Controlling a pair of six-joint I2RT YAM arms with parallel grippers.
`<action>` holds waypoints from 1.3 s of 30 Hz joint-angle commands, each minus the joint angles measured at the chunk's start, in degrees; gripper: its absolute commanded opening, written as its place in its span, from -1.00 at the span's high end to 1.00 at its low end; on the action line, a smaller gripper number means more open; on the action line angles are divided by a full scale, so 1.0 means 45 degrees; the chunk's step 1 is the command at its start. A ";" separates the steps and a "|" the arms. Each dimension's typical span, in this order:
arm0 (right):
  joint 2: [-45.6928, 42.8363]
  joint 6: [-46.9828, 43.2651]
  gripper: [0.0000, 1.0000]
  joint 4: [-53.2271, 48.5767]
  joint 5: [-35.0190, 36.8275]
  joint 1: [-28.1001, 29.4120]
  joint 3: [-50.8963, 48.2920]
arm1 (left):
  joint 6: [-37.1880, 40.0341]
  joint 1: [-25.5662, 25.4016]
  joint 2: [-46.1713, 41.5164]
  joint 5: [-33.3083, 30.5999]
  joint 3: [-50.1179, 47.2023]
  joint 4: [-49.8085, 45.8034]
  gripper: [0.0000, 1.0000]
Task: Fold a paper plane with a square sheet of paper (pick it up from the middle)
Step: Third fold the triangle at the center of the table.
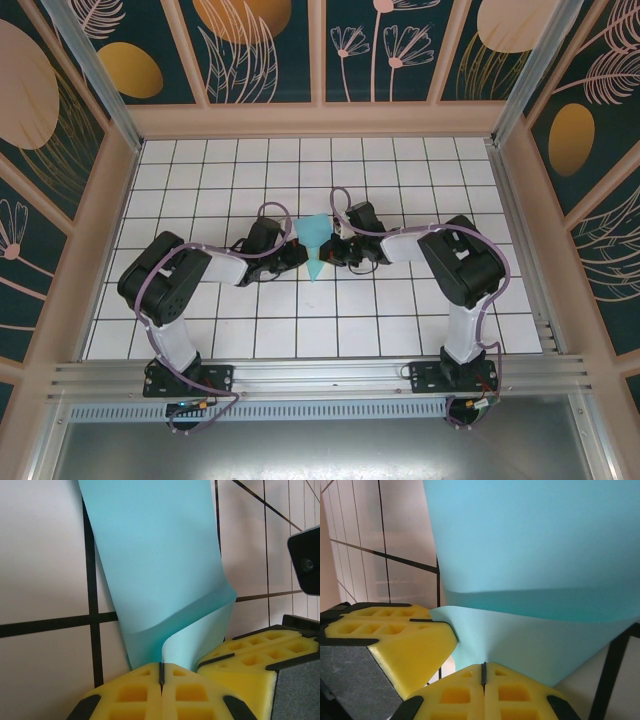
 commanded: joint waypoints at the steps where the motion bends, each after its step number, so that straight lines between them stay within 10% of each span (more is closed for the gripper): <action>1: 0.0410 -0.0194 0.92 -0.0370 0.0275 0.0088 0.0138 | 0.0337 -0.0029 0.0251 -0.0436 0.0320 -0.0413 1.00; 8: 0.0538 0.0304 0.94 -0.0146 0.0698 0.0170 -0.0194 | 0.0351 -0.0030 0.0184 -0.0938 0.0374 -0.0774 0.99; 19: -0.0121 0.3135 0.95 -0.0291 0.2489 0.0805 -0.0741 | -0.0187 -0.0026 -0.2191 -0.2252 -0.0224 -0.1927 0.42; 39: -0.0514 0.4583 0.98 0.0001 0.3049 0.1246 -0.1011 | -0.1830 -0.1071 -0.1647 -0.0054 -0.0895 0.0177 0.85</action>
